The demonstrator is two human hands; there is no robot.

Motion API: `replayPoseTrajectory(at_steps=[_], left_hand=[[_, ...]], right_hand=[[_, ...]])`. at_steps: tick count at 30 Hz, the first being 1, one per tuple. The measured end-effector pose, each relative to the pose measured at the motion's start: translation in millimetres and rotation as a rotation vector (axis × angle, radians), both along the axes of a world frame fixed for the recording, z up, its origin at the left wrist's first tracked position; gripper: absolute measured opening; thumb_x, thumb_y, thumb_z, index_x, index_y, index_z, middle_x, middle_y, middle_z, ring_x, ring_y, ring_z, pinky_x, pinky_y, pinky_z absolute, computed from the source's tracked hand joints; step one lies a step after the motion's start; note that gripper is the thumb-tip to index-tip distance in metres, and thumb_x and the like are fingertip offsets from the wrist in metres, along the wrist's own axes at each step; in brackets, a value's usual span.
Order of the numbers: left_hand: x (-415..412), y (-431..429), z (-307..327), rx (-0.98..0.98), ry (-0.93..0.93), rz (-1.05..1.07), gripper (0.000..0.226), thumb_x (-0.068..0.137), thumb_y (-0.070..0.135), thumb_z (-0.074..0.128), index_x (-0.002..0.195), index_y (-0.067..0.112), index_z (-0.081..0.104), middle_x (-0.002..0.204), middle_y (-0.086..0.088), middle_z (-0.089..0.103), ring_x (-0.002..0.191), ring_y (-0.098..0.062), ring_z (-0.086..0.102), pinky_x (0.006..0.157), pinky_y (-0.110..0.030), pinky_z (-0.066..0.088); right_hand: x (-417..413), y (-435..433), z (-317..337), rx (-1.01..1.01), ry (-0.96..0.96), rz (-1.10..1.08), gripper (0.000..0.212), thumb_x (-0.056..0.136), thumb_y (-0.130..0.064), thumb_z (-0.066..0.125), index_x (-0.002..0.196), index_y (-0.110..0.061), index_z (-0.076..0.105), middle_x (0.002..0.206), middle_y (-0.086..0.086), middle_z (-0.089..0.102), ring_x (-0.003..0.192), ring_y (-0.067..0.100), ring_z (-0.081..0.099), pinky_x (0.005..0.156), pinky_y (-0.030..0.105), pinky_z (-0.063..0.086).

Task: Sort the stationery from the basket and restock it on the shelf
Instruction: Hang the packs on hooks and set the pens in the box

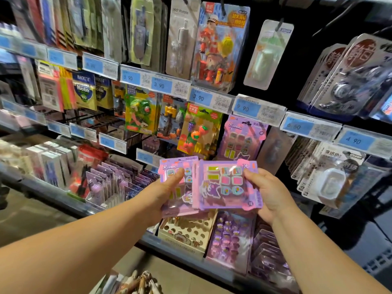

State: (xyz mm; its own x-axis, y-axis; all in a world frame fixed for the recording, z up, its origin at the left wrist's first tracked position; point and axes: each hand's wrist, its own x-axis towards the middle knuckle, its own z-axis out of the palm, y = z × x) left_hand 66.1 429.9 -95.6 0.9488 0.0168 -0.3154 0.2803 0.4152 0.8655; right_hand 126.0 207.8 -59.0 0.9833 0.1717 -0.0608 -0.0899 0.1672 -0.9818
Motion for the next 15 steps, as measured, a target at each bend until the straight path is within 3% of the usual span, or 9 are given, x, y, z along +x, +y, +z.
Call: replayPoseTrajectory(at_steps=[2, 4, 7, 11, 13, 15], left_hand=[[-1.7, -1.4, -1.4, 0.072, 0.012, -0.064, 0.055, 0.057, 0.054, 0.075, 0.092, 0.012, 0.069, 0.105, -0.016, 0.072, 0.099, -0.041, 0.060, 0.098, -0.058, 0.044], [-4.3, -5.2, -2.2, 0.142, 0.008, -0.146, 0.045, 0.061, 0.054, 0.078, 0.086, 0.018, 0.071, 0.094, -0.011, 0.074, 0.087, -0.033, 0.062, 0.078, -0.045, 0.050], [-5.4, -12.4, -5.8, 0.202, 0.005, -0.174, 0.031, 0.064, 0.051, 0.081, 0.077, 0.025, 0.071, 0.079, 0.000, 0.070, 0.054, -0.015, 0.062, 0.052, -0.024, 0.048], [-3.1, -23.9, -6.1, 0.163, -0.021, -0.030, 0.021, 0.085, 0.035, 0.069, 0.093, 0.018, 0.060, 0.053, 0.007, 0.065, 0.039, -0.010, 0.059, 0.041, -0.021, 0.049], [-3.7, -27.3, -5.5, 0.100, -0.042, 0.035, 0.020, 0.087, 0.032, 0.069, 0.093, 0.016, 0.059, 0.052, 0.005, 0.064, 0.038, -0.012, 0.058, 0.037, -0.020, 0.046], [-2.9, -30.3, -5.4, 0.056, -0.053, 0.088, 0.021, 0.084, 0.034, 0.070, 0.095, 0.019, 0.061, 0.067, 0.001, 0.071, 0.055, -0.019, 0.065, 0.041, -0.022, 0.049]], right_hand=[[-1.5, -1.7, 1.6, -0.109, -0.008, 0.055, 0.008, 0.093, -0.008, 0.057, 0.092, -0.004, 0.064, 0.073, 0.011, 0.074, 0.060, 0.022, 0.071, 0.051, 0.033, 0.057], [-3.0, -1.5, 1.4, -0.197, -0.010, 0.101, 0.008, 0.092, -0.006, 0.059, 0.090, -0.004, 0.067, 0.072, 0.011, 0.074, 0.058, 0.021, 0.070, 0.049, 0.030, 0.057], [-1.5, -3.2, -1.7, -0.249, 0.004, 0.076, 0.008, 0.090, -0.008, 0.063, 0.095, -0.002, 0.066, 0.077, 0.013, 0.074, 0.062, 0.023, 0.071, 0.055, 0.033, 0.058], [-2.9, 1.9, -6.8, 0.009, 0.120, 0.010, 0.046, 0.073, -0.020, 0.073, 0.110, 0.004, 0.060, 0.088, 0.020, 0.073, 0.071, 0.029, 0.070, 0.070, 0.042, 0.057], [-8.8, 8.7, -11.9, 0.131, 0.160, 0.045, 0.047, 0.063, -0.019, 0.071, 0.105, 0.000, 0.063, 0.087, 0.016, 0.073, 0.071, 0.027, 0.070, 0.074, 0.041, 0.055], [-19.8, 18.4, -16.2, 0.150, 0.131, 0.120, 0.039, 0.064, -0.009, 0.071, 0.102, -0.007, 0.065, 0.087, 0.012, 0.074, 0.072, 0.024, 0.071, 0.075, 0.041, 0.054]])
